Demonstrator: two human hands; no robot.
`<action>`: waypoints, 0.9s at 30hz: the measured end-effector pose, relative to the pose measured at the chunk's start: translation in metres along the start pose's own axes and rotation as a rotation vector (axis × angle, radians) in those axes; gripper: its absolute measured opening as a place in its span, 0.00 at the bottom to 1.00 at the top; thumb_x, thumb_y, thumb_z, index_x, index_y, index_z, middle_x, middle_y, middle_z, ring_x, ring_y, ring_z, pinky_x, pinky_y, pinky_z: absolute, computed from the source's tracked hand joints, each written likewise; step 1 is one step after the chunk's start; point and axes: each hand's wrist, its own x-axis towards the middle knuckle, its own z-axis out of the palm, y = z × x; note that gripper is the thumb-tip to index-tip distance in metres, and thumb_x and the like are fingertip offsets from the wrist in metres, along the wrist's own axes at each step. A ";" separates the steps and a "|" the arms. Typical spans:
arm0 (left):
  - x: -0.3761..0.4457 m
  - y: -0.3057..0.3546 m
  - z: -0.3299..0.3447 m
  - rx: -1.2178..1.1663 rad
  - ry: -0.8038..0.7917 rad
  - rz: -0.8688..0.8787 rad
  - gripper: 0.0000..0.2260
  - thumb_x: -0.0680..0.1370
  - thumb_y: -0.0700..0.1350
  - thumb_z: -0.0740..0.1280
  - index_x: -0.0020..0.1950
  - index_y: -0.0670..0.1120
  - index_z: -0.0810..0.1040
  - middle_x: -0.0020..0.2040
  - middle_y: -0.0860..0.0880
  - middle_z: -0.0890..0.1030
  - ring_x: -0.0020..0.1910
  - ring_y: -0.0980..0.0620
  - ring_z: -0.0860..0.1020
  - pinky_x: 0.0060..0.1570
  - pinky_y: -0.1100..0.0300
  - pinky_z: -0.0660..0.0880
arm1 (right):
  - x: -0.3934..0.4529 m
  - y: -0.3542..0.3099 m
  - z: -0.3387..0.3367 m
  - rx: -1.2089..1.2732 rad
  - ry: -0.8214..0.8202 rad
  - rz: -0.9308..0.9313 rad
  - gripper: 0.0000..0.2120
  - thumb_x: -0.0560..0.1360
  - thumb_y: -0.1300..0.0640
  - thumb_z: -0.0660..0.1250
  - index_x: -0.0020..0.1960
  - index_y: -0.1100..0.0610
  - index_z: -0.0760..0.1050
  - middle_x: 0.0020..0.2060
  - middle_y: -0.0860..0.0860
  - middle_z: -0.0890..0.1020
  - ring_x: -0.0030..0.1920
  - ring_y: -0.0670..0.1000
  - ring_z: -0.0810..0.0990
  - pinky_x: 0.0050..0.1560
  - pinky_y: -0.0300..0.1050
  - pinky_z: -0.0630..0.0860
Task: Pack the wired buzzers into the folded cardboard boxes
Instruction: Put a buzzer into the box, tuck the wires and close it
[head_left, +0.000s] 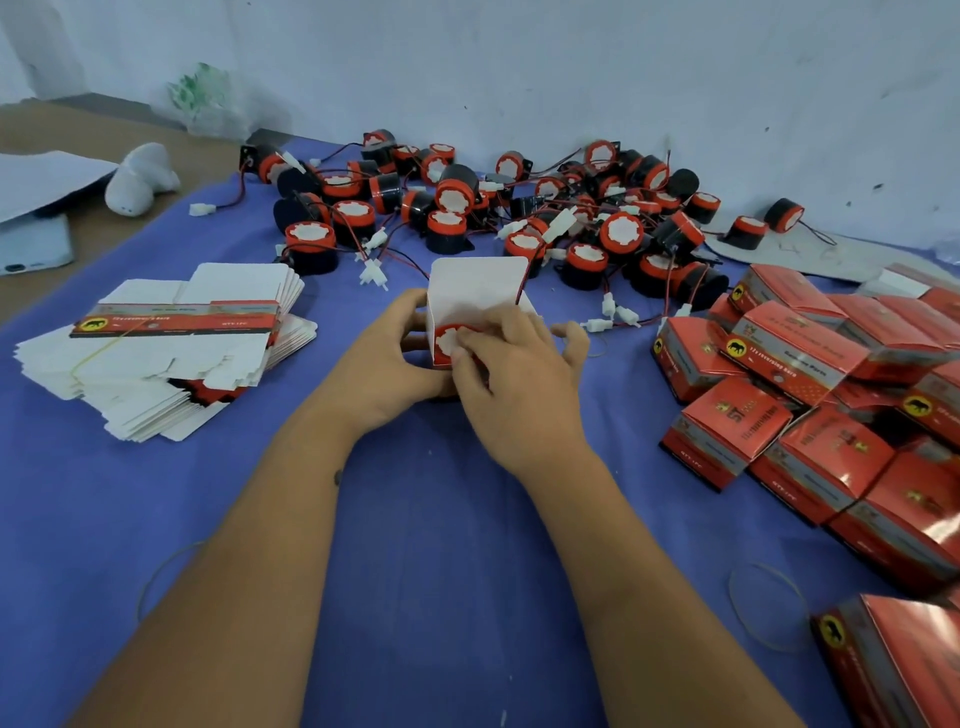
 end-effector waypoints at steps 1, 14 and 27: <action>0.000 0.000 0.000 0.007 0.002 0.000 0.28 0.72 0.34 0.74 0.63 0.59 0.70 0.58 0.57 0.79 0.54 0.62 0.79 0.44 0.64 0.80 | 0.000 0.001 0.000 -0.040 0.016 -0.001 0.12 0.80 0.50 0.60 0.49 0.49 0.82 0.53 0.47 0.77 0.56 0.50 0.71 0.64 0.53 0.52; -0.006 0.008 -0.006 0.105 -0.189 -0.076 0.30 0.70 0.41 0.77 0.66 0.62 0.70 0.60 0.59 0.80 0.60 0.62 0.77 0.58 0.63 0.74 | 0.017 0.033 -0.033 1.141 0.205 0.821 0.09 0.80 0.53 0.65 0.60 0.50 0.74 0.44 0.47 0.74 0.40 0.41 0.71 0.43 0.36 0.71; -0.005 0.005 0.013 0.143 0.020 -0.004 0.27 0.68 0.45 0.79 0.63 0.54 0.73 0.55 0.58 0.81 0.53 0.62 0.79 0.47 0.67 0.78 | 0.010 -0.003 -0.042 0.785 0.217 0.199 0.10 0.71 0.64 0.62 0.38 0.52 0.79 0.34 0.43 0.77 0.40 0.49 0.71 0.43 0.49 0.70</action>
